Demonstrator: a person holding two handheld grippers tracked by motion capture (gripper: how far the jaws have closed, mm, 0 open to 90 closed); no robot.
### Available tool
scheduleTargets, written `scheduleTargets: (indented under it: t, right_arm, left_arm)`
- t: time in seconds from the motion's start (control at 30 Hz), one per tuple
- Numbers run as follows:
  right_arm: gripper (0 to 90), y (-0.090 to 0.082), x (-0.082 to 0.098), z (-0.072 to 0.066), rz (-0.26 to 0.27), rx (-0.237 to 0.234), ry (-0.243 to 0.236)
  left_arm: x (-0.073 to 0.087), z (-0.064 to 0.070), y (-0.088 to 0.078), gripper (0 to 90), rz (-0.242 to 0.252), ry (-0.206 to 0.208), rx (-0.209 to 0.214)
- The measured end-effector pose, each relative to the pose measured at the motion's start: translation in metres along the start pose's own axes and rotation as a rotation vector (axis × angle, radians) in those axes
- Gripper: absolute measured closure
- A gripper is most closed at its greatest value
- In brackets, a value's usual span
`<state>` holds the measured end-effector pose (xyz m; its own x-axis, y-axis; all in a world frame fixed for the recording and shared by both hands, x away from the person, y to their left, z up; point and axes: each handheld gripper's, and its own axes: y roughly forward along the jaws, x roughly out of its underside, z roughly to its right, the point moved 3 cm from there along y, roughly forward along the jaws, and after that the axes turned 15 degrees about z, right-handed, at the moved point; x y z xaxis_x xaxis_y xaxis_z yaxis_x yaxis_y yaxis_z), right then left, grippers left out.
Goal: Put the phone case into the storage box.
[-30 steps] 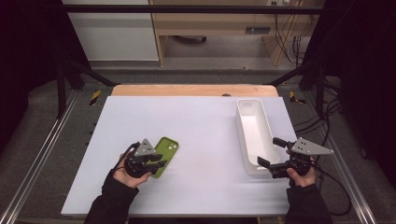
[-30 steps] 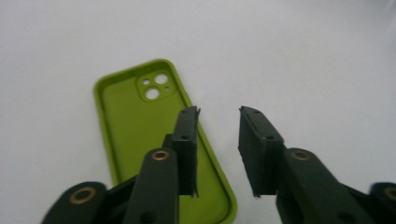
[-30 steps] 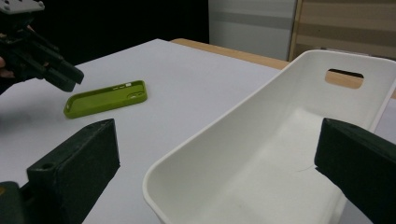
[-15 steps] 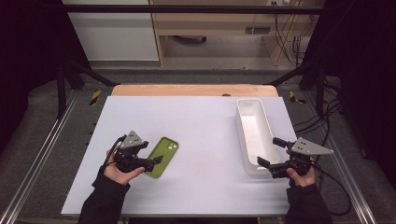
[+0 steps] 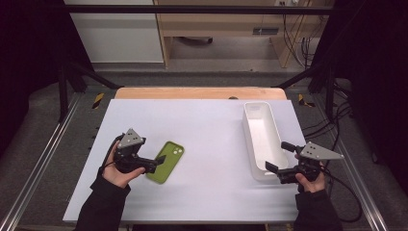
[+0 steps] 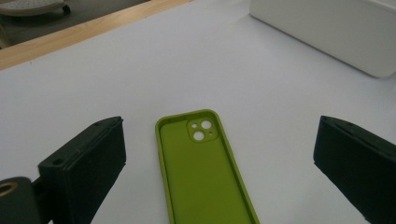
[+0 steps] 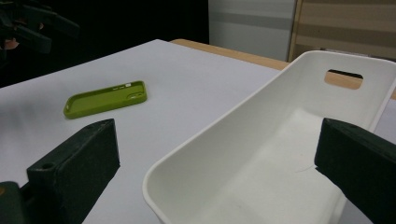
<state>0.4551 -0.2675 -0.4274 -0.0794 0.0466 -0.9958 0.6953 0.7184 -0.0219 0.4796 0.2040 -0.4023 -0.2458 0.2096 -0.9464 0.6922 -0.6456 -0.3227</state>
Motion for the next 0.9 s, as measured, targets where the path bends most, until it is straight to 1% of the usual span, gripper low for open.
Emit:
scheduleTargets:
  t: [0.03,0.07,0.17,0.23,0.33,0.5,0.57,0.63,0.67,0.73,0.9]
  right_arm:
    - [0.5,0.0,0.0,0.0,0.0,0.001,0.001]
    - [0.5,0.0,0.0,0.0,0.0,0.001,0.001]
    - [0.5,0.0,0.0,0.0,-0.001,0.001,-0.001]
    - [0.5,0.0,0.0,0.0,-0.001,0.0,0.0]
    - [0.5,0.0,0.0,0.0,-0.001,0.0,-0.005]
    - [0.5,0.0,0.0,0.0,-0.001,0.001,-0.003]
    - [0.5,0.0,0.0,0.0,-0.002,0.001,-0.004]
    - [0.5,0.0,0.0,0.0,-0.002,0.001,-0.004]
    - [0.5,0.0,0.0,0.0,-0.002,0.001,-0.004]
    - [0.5,0.0,0.0,0.0,-0.002,0.001,-0.003]
    - [0.5,0.0,0.0,0.0,-0.002,0.0,-0.003]
  left_arm:
    - [-0.003,-0.002,-0.001,2.2,0.015,-0.003,-0.004]
    - [-0.003,-0.002,-0.001,2.1,0.015,-0.003,-0.004]
    - [-0.011,-0.007,-0.001,2.2,0.039,-0.004,-0.01]
    - [-0.014,-0.01,0.0,2.2,0.05,-0.018,-0.009]
    - [-0.016,-0.014,0.001,2.2,0.054,-0.023,-0.015]
    - [-0.018,-0.019,0.008,2.2,0.046,-0.028,-0.021]
    - [-0.018,-0.019,0.01,2.2,0.042,-0.025,-0.021]
    - [-0.015,-0.021,0.017,2.2,0.032,-0.021,-0.027]
    - [-0.015,-0.021,0.017,2.2,0.032,-0.021,-0.027]
    - [-0.012,-0.022,0.023,2.2,0.02,-0.021,-0.03]
    - [-0.004,-0.025,0.029,2.2,0.0,-0.028,-0.04]
